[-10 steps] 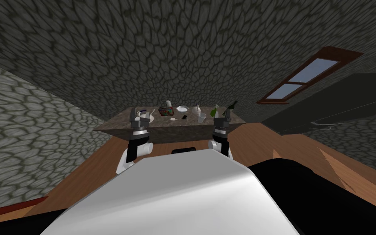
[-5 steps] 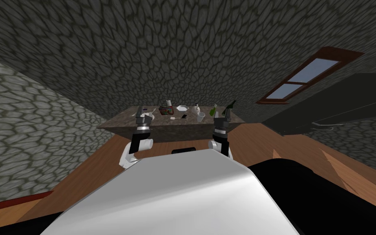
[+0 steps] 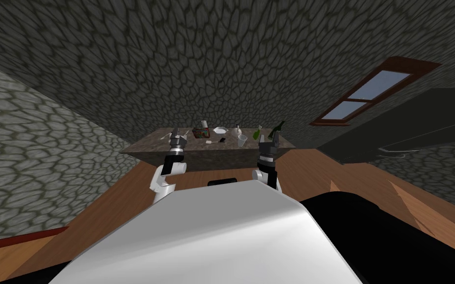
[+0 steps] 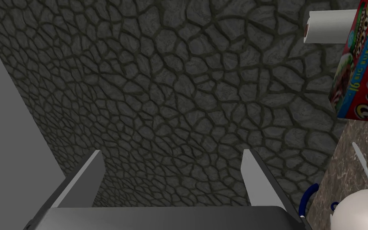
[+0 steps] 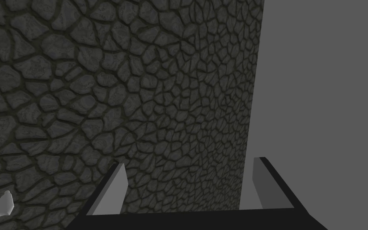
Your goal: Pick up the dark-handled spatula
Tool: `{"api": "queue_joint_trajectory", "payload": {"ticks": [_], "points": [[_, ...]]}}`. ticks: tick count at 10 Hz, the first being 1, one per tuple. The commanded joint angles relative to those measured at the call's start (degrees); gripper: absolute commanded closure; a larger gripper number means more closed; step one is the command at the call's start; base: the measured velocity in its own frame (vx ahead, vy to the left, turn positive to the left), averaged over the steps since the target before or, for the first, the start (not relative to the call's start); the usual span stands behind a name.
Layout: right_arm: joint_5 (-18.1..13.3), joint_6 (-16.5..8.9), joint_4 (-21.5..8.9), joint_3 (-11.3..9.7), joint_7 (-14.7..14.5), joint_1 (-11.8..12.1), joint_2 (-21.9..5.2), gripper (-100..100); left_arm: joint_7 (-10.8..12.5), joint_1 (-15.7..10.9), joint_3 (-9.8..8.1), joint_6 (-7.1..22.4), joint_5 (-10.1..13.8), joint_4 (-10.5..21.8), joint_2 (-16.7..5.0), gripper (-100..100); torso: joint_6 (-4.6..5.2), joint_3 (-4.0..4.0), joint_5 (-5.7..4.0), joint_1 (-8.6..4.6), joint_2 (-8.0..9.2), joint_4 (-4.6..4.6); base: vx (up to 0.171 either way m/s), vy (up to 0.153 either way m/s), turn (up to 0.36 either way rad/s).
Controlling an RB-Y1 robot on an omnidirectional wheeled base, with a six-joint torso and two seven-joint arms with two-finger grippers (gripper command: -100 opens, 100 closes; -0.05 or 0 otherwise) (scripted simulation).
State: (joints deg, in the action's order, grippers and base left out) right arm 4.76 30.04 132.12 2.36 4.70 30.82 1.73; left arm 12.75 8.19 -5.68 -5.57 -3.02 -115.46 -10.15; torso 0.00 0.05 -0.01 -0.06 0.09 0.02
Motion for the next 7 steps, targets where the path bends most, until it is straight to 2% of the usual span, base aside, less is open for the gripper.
{"api": "queue_joint_trajectory", "payload": {"ticks": [1, 2, 3, 4, 6, 7], "points": [[0.0, 0.0, 0.0, 0.0, 0.0, 0.0, 0.0, 0, 0.27, -1.37, -0.14, 2.86, -0.19, 0.86, -0.18, -100, 0.0, 0.0, 0.0, 0.0, 0.0, 0.0, -0.029, -0.014, 0.005], [0.0, 0.0, 0.0, 0.0, 0.0, 0.0, 0.0, 0, 0.7, -3.84, -0.44, 4.62, -0.47, 3.19, -0.47, -100, -0.01, 0.0, 0.0, 0.0, -0.01, 0.0, -0.027, -0.028, 0.013], [0.0, 0.0, 0.0, 0.0, 0.0, 0.0, 0.0, 0, 0.7, -4.2, -0.44, 6.58, -0.47, 3.19, -0.47, -100, 0.0, -0.01, -0.01, -0.04, -0.02, 0.0, -0.02, -0.027, 0.007], [0.0, 0.0, 0.0, 0.0, 0.0, 0.0, 0.0, 0, 1.11, -6.37, -0.71, 7.91, -0.66, 5.65, -0.7, -100, -0.01, -0.02, -0.01, -0.04, -0.04, -0.01, -0.02, -0.029, 0.014], [0.0, 0.0, 0.0, 0.0, 0.0, 0.0, 0.0, 0, 1.11, -7.12, -0.71, 10.39, -0.66, 5.65, -0.7, -100, -0.01, -0.03, -0.01, -0.04, -0.06, -0.01, -0.011, -0.016, 0.001], [0.0, 0.0, 0.0, 0.0, 0.0, 0.0, 0.0, 0, 1.48, -9.77, -0.95, 12.23, -0.76, 8.23, -0.88, -100, -0.01, -0.04, 0.0, 0.01, -0.08, -0.02, -0.013, -0.016, 0.01]]}}
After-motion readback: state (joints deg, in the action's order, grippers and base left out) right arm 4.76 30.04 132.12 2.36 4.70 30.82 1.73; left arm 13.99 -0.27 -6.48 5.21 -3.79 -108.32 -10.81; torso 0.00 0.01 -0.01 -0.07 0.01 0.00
